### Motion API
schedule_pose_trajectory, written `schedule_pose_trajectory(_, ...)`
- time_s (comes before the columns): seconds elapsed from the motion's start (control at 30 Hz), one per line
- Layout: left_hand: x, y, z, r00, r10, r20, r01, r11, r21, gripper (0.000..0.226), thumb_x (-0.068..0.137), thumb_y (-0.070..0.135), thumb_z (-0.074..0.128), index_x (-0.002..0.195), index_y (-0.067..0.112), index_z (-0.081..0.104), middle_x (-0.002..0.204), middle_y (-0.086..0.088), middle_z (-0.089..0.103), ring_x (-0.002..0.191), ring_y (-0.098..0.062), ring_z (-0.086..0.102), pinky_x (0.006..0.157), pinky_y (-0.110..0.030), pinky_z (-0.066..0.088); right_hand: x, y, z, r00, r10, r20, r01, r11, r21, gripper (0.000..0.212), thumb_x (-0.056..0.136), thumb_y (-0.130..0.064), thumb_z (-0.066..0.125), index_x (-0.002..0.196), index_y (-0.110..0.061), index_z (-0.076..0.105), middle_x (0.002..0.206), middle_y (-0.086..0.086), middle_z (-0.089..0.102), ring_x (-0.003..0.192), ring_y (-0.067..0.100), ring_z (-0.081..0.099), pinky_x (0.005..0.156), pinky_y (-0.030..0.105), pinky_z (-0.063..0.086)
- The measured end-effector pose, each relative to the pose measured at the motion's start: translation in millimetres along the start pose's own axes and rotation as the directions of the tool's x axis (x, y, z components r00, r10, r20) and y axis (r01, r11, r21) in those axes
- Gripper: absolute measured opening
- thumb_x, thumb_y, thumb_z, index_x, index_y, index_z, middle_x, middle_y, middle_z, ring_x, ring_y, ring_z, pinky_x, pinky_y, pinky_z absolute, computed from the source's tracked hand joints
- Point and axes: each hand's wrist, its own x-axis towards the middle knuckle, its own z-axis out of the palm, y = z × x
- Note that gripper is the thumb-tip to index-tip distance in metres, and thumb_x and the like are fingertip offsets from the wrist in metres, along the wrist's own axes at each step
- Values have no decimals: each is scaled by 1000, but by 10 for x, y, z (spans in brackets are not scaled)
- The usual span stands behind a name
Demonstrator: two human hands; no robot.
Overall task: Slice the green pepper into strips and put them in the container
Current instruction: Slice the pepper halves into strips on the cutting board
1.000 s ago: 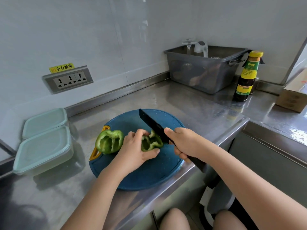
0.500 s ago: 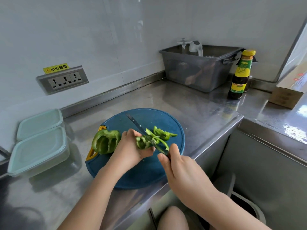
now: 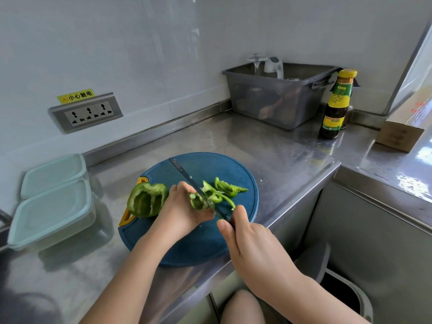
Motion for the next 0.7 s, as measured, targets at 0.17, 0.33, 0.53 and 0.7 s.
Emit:
schedule_pose_trajectory(0.17,-15,-16,-13,999,-48,4,48,998,-38,32,59,60,58,72,32,52,90,-1,56,91,-22,55,64,-26,35,43,23,-31,998,58,-11,-57,995,87,38,93,-53,14,86,-18,26,60,-3,39,63,27,46,59,37,35)
schedule_pose_trajectory(0.33,-122,46,-46,982,-149,-114,140,986,-87,60,68,45,76,110,16,46,106,1,40,87,-13,44,69,-21,29,35,148,-87,967,244,74,-252,877,409,42,96,-50,31,76,-12,29,60,1,39,57,18,33,58,34,32)
schedule_pose_trajectory(0.53,-157,82,-72,904,-146,-401,134,989,-58,64,72,38,76,116,5,43,104,-2,33,84,-18,42,66,-21,29,155,344,-77,919,336,205,-393,805,445,51,94,-53,34,83,-4,37,65,3,38,55,17,32,48,29,30)
schedule_pose_trajectory(0.7,-166,111,-113,865,-85,-494,56,996,-73,64,71,36,78,114,5,44,107,-2,33,83,-18,42,66,-23,34,446,394,-219,912,341,229,-406,830,383,46,98,-47,32,88,-4,45,65,5,46,34,8,38,36,19,30)
